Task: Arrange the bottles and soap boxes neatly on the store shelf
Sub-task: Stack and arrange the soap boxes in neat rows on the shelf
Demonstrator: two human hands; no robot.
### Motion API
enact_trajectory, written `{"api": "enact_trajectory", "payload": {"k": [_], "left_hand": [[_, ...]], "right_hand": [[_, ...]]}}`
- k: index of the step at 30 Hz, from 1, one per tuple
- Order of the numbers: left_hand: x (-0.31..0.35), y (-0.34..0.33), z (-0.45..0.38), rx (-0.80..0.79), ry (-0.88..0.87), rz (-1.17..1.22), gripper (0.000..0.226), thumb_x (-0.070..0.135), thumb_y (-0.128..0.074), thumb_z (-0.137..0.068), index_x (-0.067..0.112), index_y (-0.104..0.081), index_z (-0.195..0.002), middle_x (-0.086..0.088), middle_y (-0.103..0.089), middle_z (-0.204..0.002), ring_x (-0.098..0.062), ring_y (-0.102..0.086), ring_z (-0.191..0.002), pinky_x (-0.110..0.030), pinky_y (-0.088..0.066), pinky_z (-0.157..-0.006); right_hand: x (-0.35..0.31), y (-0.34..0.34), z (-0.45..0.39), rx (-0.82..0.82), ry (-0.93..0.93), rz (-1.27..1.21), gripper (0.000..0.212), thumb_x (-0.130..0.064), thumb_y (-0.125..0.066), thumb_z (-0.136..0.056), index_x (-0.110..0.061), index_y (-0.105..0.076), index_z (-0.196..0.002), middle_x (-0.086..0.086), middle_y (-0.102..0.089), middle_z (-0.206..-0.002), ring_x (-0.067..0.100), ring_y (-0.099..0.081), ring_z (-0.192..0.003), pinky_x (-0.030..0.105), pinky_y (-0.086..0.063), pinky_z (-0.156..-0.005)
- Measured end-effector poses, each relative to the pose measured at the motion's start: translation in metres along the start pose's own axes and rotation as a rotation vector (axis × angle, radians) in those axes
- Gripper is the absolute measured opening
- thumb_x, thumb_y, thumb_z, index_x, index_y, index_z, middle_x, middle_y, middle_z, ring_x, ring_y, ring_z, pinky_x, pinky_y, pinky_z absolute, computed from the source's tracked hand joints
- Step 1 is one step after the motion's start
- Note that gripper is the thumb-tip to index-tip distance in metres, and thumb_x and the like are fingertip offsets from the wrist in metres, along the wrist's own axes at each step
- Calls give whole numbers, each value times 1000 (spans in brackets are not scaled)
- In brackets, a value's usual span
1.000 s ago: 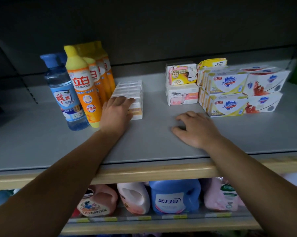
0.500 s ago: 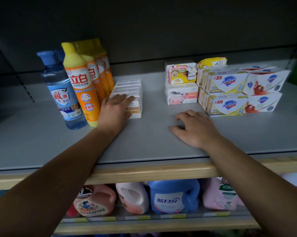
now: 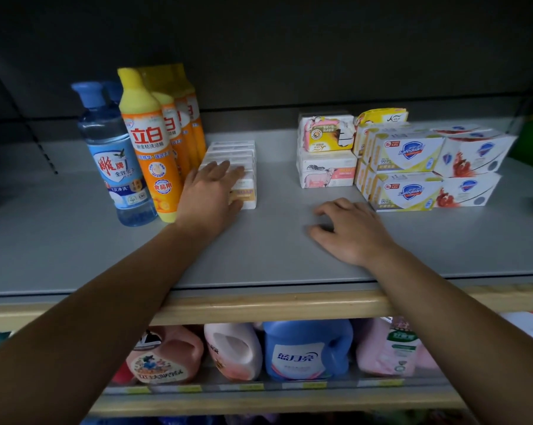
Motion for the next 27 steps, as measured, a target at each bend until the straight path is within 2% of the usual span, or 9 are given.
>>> {"api": "enact_trajectory", "payload": {"k": [3,7,12,15,19,22,27], "left_hand": [[11,17,20,86,-44,156,52,30,-66,-86,19,-54,-135,-7,-52,-141,-29,-46,-129,-40,-39,-106],[12,8,45,-111,-101,283,47,39,-65,-88,13,-63,-127,-7,-63,-129,-26,-58,-118,-36,-47,-99],[10,-5,54,-162,-87,304,42,42,-60,-91,11,-69,-118,-6,-69,-119,-23,-61,-114,-34,-47,-98],[7,-6,53,-147,-71,306,42,44,-57,-92,15,-69,-119,-2,-69,-121,-21,-58,-118,-32,-45,-100],[4,-7,53,-144,-50,346,47,53,-50,-92,19,-70,-117,2,-71,-115,-18,-59,-115,-34,-49,-94],[3,-8,50,-152,-27,362,54,58,-43,-85,21,-71,-113,2,-71,-114,-19,-60,-113,-36,-50,-92],[1,-10,50,-152,-35,366,55,58,-42,-84,21,-72,-112,4,-71,-113,-18,-60,-113,-37,-51,-92]], "right_hand": [[0,0,-1,-25,-13,-6,52,-61,-45,-86,-38,-48,-133,-9,-46,-139,26,-37,-132,40,-26,-109],[-3,6,-14,-60,-27,50,53,-61,-50,-85,-33,-53,-130,-3,-50,-135,28,-41,-129,38,-29,-106],[-11,23,-47,134,11,41,59,-43,-60,-85,-20,-47,-138,7,-49,-136,32,-43,-126,38,-37,-102],[-12,27,-76,210,35,155,66,-44,-58,-88,-19,-38,-146,7,-42,-145,33,-39,-130,43,-32,-109],[2,20,-110,144,-74,275,70,-49,-48,-92,-22,-24,-152,4,-29,-156,31,-25,-141,52,-18,-117],[2,14,-110,199,-57,300,63,-46,-50,-93,-25,-31,-149,3,-36,-151,34,-30,-136,52,-19,-114],[-19,24,-94,300,171,249,56,-29,-61,-87,-34,-48,-141,0,-50,-135,32,-41,-119,43,-32,-100]]}}
Point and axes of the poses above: each hand's wrist, its own z-axis away from the middle knuckle, its own y-axis out of the back of the hand, x = y × z, the point moved 6 cm from there along -z, towards the middle knuckle
